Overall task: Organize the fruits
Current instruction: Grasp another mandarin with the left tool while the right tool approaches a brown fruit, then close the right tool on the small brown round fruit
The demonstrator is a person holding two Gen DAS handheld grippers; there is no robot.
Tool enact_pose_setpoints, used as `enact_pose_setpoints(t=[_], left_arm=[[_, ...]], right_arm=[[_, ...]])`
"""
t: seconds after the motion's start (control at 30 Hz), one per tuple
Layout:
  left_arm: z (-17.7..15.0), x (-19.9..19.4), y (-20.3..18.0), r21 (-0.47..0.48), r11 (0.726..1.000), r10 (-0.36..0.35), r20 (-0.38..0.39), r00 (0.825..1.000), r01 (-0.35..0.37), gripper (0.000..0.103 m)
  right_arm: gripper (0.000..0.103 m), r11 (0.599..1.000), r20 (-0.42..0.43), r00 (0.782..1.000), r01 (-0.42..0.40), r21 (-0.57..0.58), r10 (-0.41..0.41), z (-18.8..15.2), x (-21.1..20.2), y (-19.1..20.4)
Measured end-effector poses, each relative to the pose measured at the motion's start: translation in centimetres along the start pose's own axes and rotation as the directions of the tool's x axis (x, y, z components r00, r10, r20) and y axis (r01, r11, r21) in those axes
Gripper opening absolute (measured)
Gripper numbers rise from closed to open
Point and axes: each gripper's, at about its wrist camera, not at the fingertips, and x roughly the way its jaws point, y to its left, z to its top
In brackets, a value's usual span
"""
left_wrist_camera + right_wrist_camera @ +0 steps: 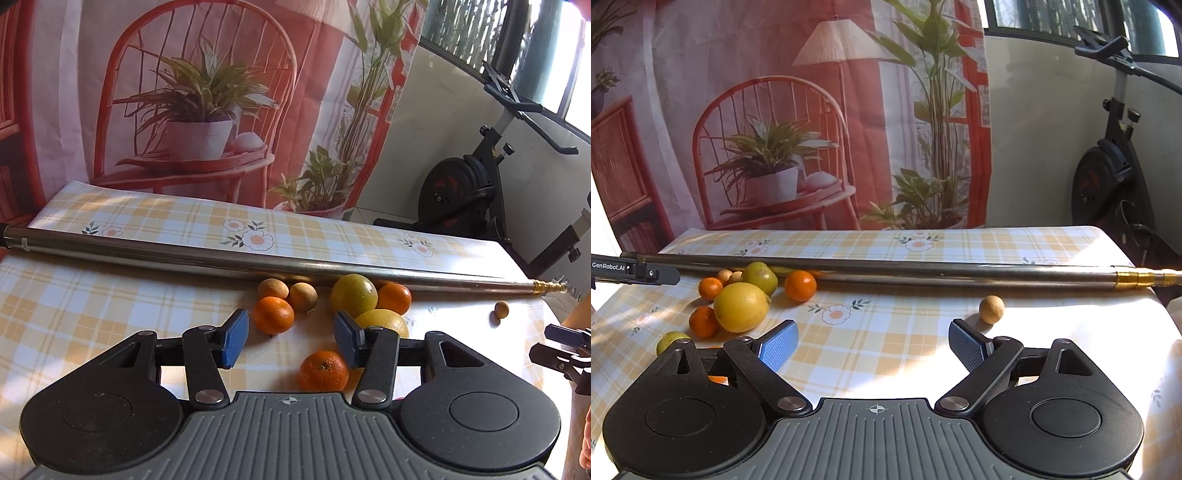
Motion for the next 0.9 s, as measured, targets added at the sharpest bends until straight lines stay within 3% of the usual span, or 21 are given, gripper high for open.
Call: enact_pose_setpoints(t=[0.2, 0.4, 0.47, 0.5, 0.53, 0.7, 0.9], left_arm=[[0.2, 3.8, -0.6, 0.062, 0.997, 0.053, -0.029, 0.998, -0.051, 0.054], [0.4, 5.9, -0.2, 0.057, 0.995, 0.080, -0.071, 0.994, -0.076, 0.053], [0.4, 6.3, -0.1, 0.062, 0.996, 0.076, -0.074, 0.994, -0.072, 0.049], [0.4, 6.4, -0.1, 0.066, 0.996, 0.072, -0.077, 0.994, -0.067, 0.039], [0.4, 6.4, -0.2, 0.073, 0.995, 0.077, -0.078, 0.994, -0.071, 0.035], [0.0, 5.7, -0.1, 0.073, 0.996, 0.062, -0.057, 0.996, -0.058, 0.035], [-0.6, 3.5, -0.4, 0.093, 0.993, 0.068, -0.008, 0.998, -0.067, 0.035]], right_arm=[[0.086, 1.000, -0.006, 1.000, 0.005, 0.004, -0.004, -0.3, 0.2, -0.2], [0.086, 1.000, -0.034, 0.999, 0.007, 0.003, -0.007, -0.7, 0.7, -0.5], [0.086, 1.000, -0.043, 0.999, -0.002, 0.021, 0.003, -0.8, 0.9, -0.6], [0.086, 0.999, -0.050, 0.999, -0.012, 0.031, 0.013, -0.9, 1.1, -0.6], [0.086, 0.999, -0.055, 0.998, -0.019, 0.035, 0.021, -0.9, 1.3, -0.5], [0.085, 1.000, -0.053, 0.998, -0.019, 0.019, 0.020, -0.7, 1.9, -0.1], [0.085, 0.995, 0.046, 0.994, 0.099, -0.011, -0.099, -0.7, 2.3, -1.5]])
